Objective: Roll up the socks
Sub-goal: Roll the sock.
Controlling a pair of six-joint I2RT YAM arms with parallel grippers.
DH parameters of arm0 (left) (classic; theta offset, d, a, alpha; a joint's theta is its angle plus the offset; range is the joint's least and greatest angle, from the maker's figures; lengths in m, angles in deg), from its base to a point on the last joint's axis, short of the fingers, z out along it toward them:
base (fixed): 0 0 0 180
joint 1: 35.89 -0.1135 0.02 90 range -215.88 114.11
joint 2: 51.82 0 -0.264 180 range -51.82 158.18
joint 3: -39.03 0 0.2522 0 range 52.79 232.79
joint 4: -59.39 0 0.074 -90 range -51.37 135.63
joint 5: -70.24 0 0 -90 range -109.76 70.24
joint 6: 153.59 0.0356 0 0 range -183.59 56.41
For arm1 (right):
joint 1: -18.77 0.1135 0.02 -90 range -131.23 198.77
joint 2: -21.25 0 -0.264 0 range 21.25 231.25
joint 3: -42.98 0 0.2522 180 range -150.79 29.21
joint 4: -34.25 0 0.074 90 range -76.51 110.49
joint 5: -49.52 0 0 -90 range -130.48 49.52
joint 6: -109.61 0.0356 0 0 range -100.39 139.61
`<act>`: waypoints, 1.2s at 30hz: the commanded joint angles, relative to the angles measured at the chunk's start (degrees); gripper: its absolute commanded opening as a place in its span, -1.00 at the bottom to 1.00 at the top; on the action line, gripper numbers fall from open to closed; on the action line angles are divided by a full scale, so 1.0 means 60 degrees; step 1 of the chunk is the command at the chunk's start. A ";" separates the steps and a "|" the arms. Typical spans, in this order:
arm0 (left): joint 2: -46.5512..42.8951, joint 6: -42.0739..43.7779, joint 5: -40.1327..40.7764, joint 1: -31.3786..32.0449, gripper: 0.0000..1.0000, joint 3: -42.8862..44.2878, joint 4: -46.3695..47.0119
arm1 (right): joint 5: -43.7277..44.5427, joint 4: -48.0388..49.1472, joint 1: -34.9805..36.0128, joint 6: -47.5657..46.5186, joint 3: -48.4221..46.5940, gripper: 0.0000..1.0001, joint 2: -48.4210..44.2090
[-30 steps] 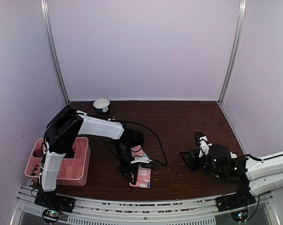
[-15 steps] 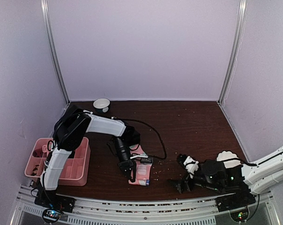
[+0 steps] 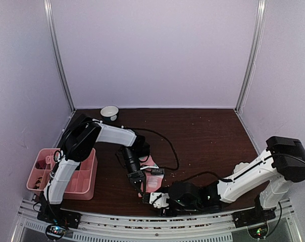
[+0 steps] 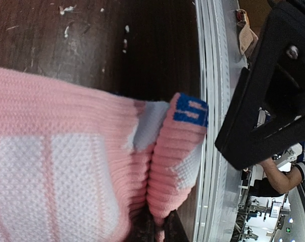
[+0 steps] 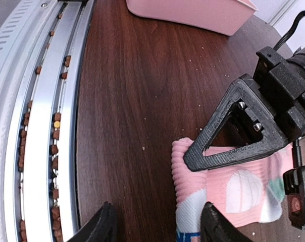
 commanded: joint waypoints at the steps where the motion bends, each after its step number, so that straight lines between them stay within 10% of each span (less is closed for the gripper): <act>1: 0.0380 -0.0131 0.1574 -0.0125 -1.00 -0.0100 0.0810 | -0.0537 -0.0180 -0.0305 -0.0809 -0.0511 0.06 0.0472; 20: 0.0230 0.0065 0.2054 -0.0110 -0.76 -0.0068 0.0839 | -0.1108 -0.0499 -0.1311 -0.0038 -0.0530 -0.55 0.1724; 22: -0.0048 0.0125 0.2055 -0.0114 -0.46 -0.0256 0.1091 | -0.1559 -0.0570 -0.1497 0.0281 -0.0456 -0.64 0.1852; 23: -0.0493 0.0076 0.2007 -0.0127 0.60 -0.0512 0.1476 | -0.1861 -0.0624 -0.1595 0.0495 -0.0418 -0.68 0.1898; 24: -0.0999 -0.0036 0.1979 -0.0146 0.91 -0.0873 0.1962 | -0.2163 -0.0656 -0.1670 0.0656 -0.0373 -0.72 0.1935; 36: -0.5698 -0.1342 0.4198 -0.0402 0.96 -0.3931 0.6813 | -0.3972 -0.0944 -0.1988 0.2944 0.0127 -0.91 0.2089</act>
